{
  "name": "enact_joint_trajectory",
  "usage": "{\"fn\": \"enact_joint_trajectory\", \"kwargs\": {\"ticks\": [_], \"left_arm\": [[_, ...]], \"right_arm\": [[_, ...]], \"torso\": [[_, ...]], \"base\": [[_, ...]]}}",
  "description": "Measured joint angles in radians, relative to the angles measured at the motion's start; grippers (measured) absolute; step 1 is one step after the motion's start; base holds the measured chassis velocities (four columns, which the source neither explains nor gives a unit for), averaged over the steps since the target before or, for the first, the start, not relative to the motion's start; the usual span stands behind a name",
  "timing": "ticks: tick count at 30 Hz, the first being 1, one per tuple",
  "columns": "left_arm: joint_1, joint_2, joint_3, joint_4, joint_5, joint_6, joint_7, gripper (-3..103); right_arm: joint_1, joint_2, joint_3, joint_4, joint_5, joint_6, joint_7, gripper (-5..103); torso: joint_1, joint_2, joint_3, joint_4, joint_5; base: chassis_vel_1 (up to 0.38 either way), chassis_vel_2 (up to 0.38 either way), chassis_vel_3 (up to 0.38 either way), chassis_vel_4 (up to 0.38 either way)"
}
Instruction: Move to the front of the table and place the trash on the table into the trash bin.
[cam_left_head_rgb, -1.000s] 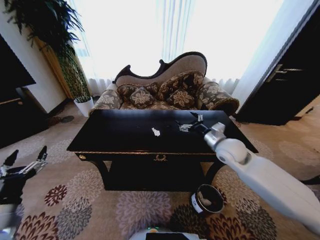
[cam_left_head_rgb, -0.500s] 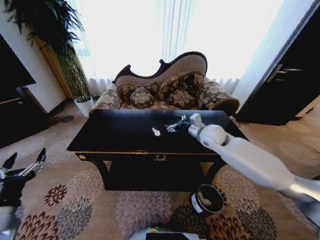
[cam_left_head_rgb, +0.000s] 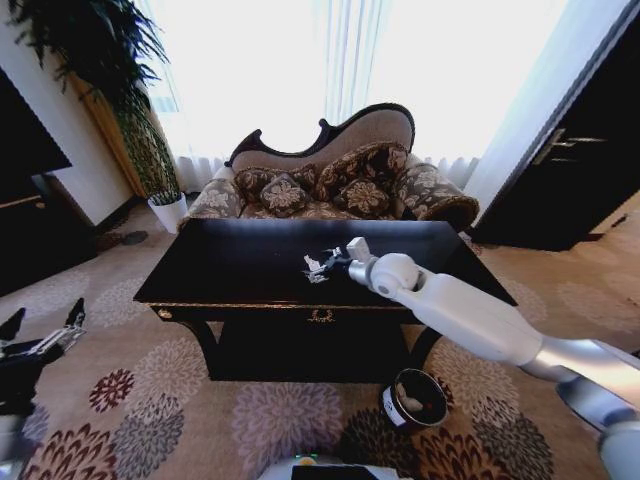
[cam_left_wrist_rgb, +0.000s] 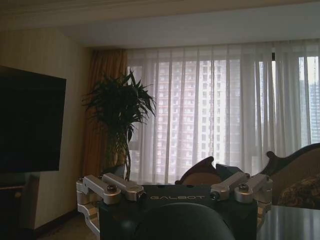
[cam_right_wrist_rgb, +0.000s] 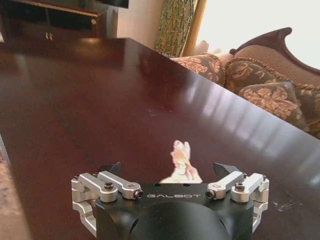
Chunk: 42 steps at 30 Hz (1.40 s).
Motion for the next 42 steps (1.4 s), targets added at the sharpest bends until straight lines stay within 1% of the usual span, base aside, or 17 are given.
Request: {"fn": "enact_joint_trajectory", "kwargs": {"ticks": [3, 6, 20, 21, 23, 25, 27, 29, 32, 33, 35, 36, 38, 39, 40, 41, 42], "left_arm": [[-0.002, 0.001, 0.002, 0.005, 0.001, 0.0, 0.0, 100], [-0.004, 0.003, 0.005, 0.011, 0.002, 0.0, 0.0, 100], [-0.017, 0.012, 0.018, 0.026, 0.008, -0.001, 0.001, 100], [-0.017, 0.013, 0.017, 0.027, 0.008, -0.001, 0.001, 100], [-0.017, 0.013, 0.016, 0.027, 0.007, -0.001, 0.001, 100], [-0.015, 0.017, 0.013, 0.027, 0.005, -0.001, 0.001, 100], [-0.015, 0.018, 0.011, 0.028, 0.003, -0.001, 0.001, 100], [-0.014, 0.018, 0.011, 0.028, 0.003, -0.001, 0.001, 100], [-0.012, 0.016, 0.011, 0.028, 0.003, 0.0, 0.001, 100], [-0.013, 0.015, 0.011, 0.028, 0.003, -0.001, 0.001, 100], [-0.014, 0.012, 0.014, 0.029, 0.005, -0.001, 0.001, 100], [-0.014, 0.012, 0.014, 0.029, 0.005, -0.001, 0.001, 100], [-0.014, 0.009, 0.017, 0.029, 0.007, 0.0, 0.001, 100], [-0.015, 0.008, 0.019, 0.028, 0.009, -0.001, 0.001, 100], [-0.015, 0.007, 0.022, 0.025, 0.01, 0.0, 0.001, 100], [-0.015, 0.007, 0.022, 0.025, 0.01, 0.0, 0.001, 100], [-0.016, 0.007, 0.023, 0.024, 0.011, -0.001, 0.001, 100]], "right_arm": [[0.009, 0.014, -0.022, -0.039, -0.045, 0.025, -0.006, 100], [0.019, 0.026, -0.033, -0.071, -0.065, 0.035, -0.01, 100], [0.023, 0.031, -0.036, -0.116, -0.086, 0.058, -0.031, 100], [0.02, 0.03, -0.033, -0.119, -0.088, 0.063, -0.038, 102], [0.019, 0.03, -0.032, -0.12, -0.09, 0.065, -0.042, 102], [0.014, 0.029, -0.026, -0.129, -0.113, 0.081, -0.081, 94], [0.01, 0.03, -0.024, -0.133, -0.123, 0.089, -0.094, 83], [0.008, 0.03, -0.023, -0.135, -0.126, 0.092, -0.096, 83], [0.004, 0.029, -0.022, -0.139, -0.131, 0.101, -0.104, 65], [0.001, 0.028, -0.021, -0.139, -0.131, 0.103, -0.105, 65], [-0.007, 0.021, -0.012, -0.136, -0.134, 0.106, -0.114, 54], [-0.007, 0.021, -0.012, -0.136, -0.134, 0.106, -0.114, 54], [-0.016, 0.014, -0.004, -0.134, -0.147, 0.111, -0.127, 44], [-0.021, 0.01, 0.0, -0.135, -0.154, 0.117, -0.134, 44], [-0.031, 0.002, 0.008, -0.136, -0.161, 0.129, -0.141, 38], [-0.031, 0.002, 0.008, -0.136, -0.161, 0.129, -0.141, 38], [-0.039, -0.004, 0.016, -0.134, -0.161, 0.135, -0.143, 33]], "torso": [[0.0, 0.0, 0.0, 0.0, 0.0], [0.0, 0.0, 0.0, 0.0, 0.0001], [0.0, 0.0, 0.0, 0.0, 0.0001], [0.0, 0.0, 0.0, 0.0, 0.0001], [0.0, 0.0, 0.0, -0.0001, 0.0002], [0.0, 0.0, 0.0, -0.0002, 0.0002], [0.0, 0.0, 0.0, -0.0001, 0.0002], [0.0, 0.0, 0.0, 0.0, 0.0002], [0.0, 0.0, 0.0, 0.0, 0.0001], [0.0, 0.0, 0.0, 0.0002, 0.0002], [0.0, 0.0, 0.0, 0.0002, 0.0001], [0.0, 0.0, 0.0, 0.0002, 0.0001], [0.0, 0.0, 0.0, 0.0002, 0.0001], [0.0, 0.0, 0.0, 0.0002, 0.0001], [0.0, 0.0, 0.0, 0.0001, 0.0], [0.0, 0.0, 0.0, 0.0001, 0.0], [0.0, 0.0, 0.0, 0.0, 0.0002]], "base": [[0.0, 0.0, 0.0, 0.0], [0.0, 0.0, 0.0, 0.0], [0.0, 0.0, 0.0, 0.0], [0.0, 0.0, 0.0, 0.0], [0.0, 0.0, 0.0, 0.0], [0.0, 0.0, 0.0, 0.0], [0.0, 0.0, 0.0, 0.0], [0.0, 0.0, 0.0, 0.0], [0.0, 0.0, 0.0, 0.0], [0.0, 0.0, 0.0, 0.0], [0.0, 0.0, 0.0, 0.0], [0.0, 0.0, 0.0, 0.0], [0.0, 0.0, 0.0, 0.0], [0.0, 0.0, 0.0, 0.0], [0.0, 0.0, 0.0, 0.0], [0.0, 0.0, 0.0, 0.0], [0.0, 0.0, 0.0, 0.0]]}}
